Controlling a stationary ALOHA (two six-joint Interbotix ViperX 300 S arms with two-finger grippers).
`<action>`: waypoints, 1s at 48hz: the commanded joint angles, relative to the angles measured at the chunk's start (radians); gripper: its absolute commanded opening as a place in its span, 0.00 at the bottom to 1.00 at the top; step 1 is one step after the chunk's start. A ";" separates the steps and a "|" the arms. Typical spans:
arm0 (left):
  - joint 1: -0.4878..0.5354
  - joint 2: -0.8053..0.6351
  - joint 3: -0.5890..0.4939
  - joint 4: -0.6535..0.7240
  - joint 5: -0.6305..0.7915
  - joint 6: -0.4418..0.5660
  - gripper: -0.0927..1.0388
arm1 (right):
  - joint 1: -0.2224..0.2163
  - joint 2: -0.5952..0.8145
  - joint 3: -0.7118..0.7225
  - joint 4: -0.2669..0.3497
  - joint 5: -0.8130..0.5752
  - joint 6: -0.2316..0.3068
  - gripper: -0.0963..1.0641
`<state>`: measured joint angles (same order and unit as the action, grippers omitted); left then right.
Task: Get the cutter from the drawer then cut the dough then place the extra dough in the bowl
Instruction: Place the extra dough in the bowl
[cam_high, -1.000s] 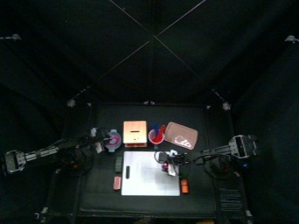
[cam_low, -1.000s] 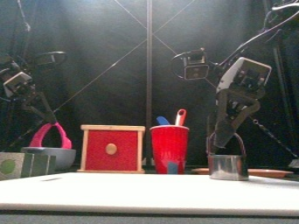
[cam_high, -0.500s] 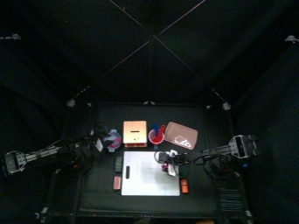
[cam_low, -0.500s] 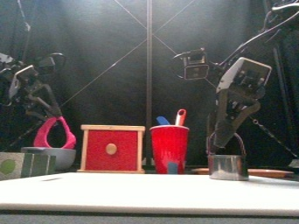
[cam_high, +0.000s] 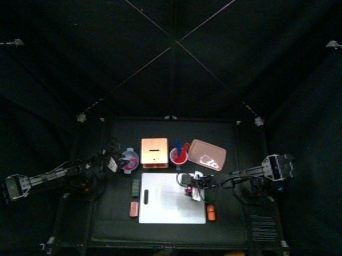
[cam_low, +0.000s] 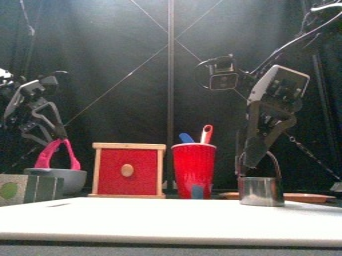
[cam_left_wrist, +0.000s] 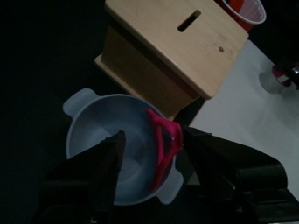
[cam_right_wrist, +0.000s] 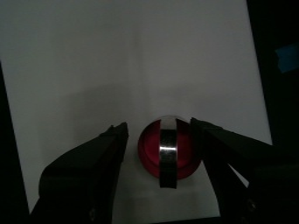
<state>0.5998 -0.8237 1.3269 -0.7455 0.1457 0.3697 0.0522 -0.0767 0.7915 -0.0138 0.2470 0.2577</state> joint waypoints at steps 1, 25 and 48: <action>0.012 0.003 -0.025 -0.049 -0.015 -0.008 0.86 | -0.002 -0.020 -0.020 0.000 -0.003 0.000 0.87; 0.012 0.000 -0.026 -0.192 -0.006 -0.014 0.86 | -0.003 -0.020 -0.028 0.000 -0.002 0.000 0.87; 0.026 0.000 -0.003 -0.443 -0.009 -0.014 0.86 | -0.002 -0.020 -0.032 0.000 0.014 0.000 0.87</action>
<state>0.6213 -0.8253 1.3330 -1.1781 0.1396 0.3528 0.0522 -0.0767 0.7808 -0.0138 0.2592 0.2577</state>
